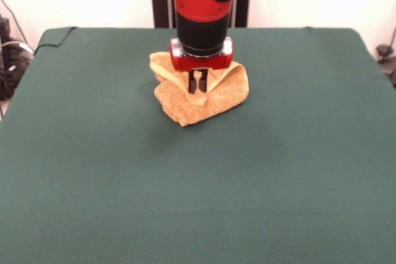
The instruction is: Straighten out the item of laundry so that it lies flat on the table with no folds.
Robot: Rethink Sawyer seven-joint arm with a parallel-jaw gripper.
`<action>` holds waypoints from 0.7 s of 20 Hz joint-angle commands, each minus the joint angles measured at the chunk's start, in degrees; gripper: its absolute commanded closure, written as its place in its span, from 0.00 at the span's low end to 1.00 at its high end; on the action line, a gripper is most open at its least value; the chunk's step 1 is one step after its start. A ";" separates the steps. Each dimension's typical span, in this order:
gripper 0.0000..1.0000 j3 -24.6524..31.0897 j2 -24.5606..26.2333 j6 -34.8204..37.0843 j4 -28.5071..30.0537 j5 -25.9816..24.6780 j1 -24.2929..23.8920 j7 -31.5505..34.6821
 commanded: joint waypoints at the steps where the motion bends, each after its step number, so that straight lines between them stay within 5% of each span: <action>1: 1.00 7.05 -1.23 2.98 2.53 -0.54 0.75 -0.43; 14: 1.00 11.12 -11.17 10.39 5.86 2.05 -2.72 -1.95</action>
